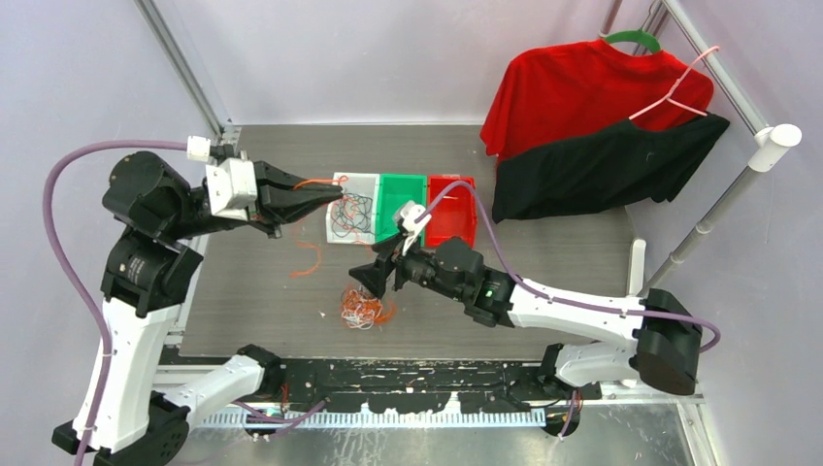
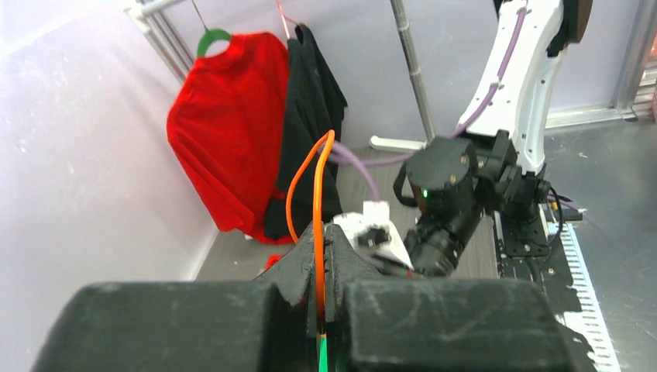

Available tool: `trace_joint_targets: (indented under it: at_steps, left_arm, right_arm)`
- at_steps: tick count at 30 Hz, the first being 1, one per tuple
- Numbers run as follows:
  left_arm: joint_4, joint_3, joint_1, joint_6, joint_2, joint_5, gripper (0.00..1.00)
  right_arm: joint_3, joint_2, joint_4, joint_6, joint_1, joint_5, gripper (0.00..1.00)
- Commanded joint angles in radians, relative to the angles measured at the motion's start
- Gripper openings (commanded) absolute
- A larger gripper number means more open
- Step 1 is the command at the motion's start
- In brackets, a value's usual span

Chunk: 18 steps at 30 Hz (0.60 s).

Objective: Untangle the cables
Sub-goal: Place the cable in the bin.

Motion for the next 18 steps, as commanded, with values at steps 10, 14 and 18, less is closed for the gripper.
trace_joint_targets:
  at_steps: [10,14,18]
  left_arm:
    - [0.191,-0.273,-0.020,0.006,0.106,-0.170,0.00]
    - [0.250,-0.268,-0.026,-0.009,0.205,-0.223,0.00]
    - [0.311,-0.270,-0.037,-0.012,0.308,-0.255,0.00]
  right_arm:
    - [-0.166,-0.329,-0.219,0.056,-0.101,0.350,0.77]
    - [-0.208,-0.436,-0.303,0.078,-0.146,0.392,0.75]
    - [-0.194,-0.497,-0.413,0.071,-0.161,0.539,0.71]
